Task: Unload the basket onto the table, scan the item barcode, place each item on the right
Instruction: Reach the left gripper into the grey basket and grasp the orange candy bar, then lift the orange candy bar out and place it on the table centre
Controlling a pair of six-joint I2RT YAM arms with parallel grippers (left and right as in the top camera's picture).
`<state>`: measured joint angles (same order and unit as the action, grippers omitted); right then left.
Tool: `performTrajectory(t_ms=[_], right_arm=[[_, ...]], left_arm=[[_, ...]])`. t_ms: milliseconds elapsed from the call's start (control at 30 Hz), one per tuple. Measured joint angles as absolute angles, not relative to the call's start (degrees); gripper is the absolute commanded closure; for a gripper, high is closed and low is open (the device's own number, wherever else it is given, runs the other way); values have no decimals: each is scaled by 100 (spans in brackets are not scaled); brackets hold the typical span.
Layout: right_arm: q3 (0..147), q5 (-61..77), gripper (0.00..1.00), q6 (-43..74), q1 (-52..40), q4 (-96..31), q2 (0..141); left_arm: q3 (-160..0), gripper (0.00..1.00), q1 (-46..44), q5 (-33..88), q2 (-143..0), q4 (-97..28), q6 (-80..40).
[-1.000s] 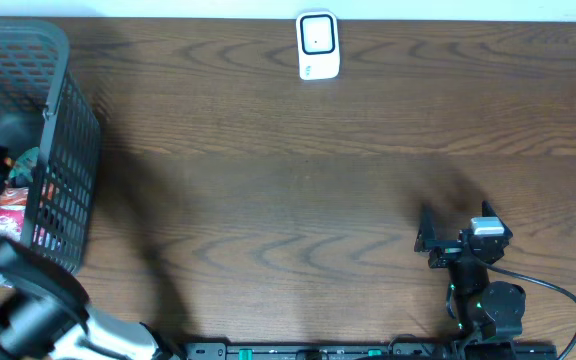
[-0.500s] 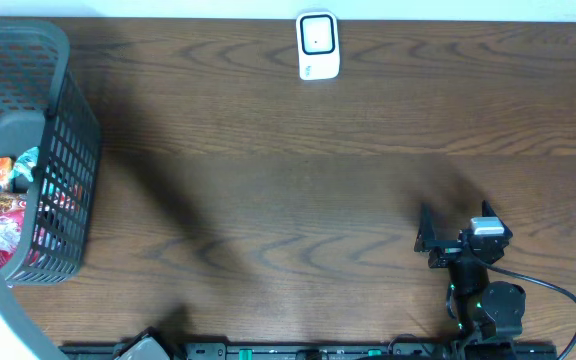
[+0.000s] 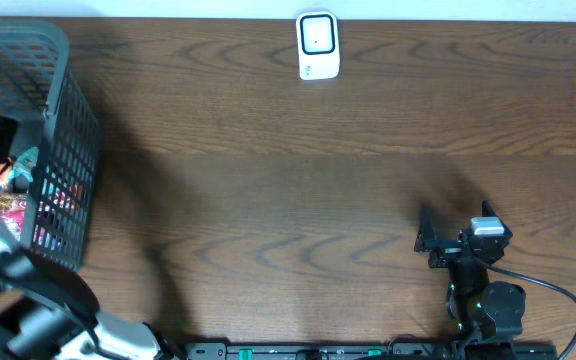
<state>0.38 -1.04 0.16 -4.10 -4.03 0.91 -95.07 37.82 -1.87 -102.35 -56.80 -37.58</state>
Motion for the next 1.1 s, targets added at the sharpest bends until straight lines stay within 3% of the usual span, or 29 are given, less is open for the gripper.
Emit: performTrajectory(t_ms=[367,400,433,467,533,900,1100], right_arm=[[38,-104,1,16,-410,-405,91],[38,-104,1,16,-410,-405,91],[38,-104,1,16,-410,-405,91],[38,-104,1,16,-410,-405,91],[38,-104,1,16,-410,-405,91],[38,-104,1,16,-410,-405,91],[38,-104,1,16,-410,-405,91]], left_arm=[[-9507,1,3782,-336,-11850,-5778,-4075],[-9507,10,3780,-338,-11909,-5771,-4075],[-9511,44,3778,-340,-11922,-5769,-4073],[-9518,67,3774,-346,-11922,-5776,-4086],[-9518,92,3776,-362,-11933,-5793,-4066],[-9592,93,3828,-69,-11749,-5999,-4036],[-9616,93,3857,336,-10141,-5651,-4032]])
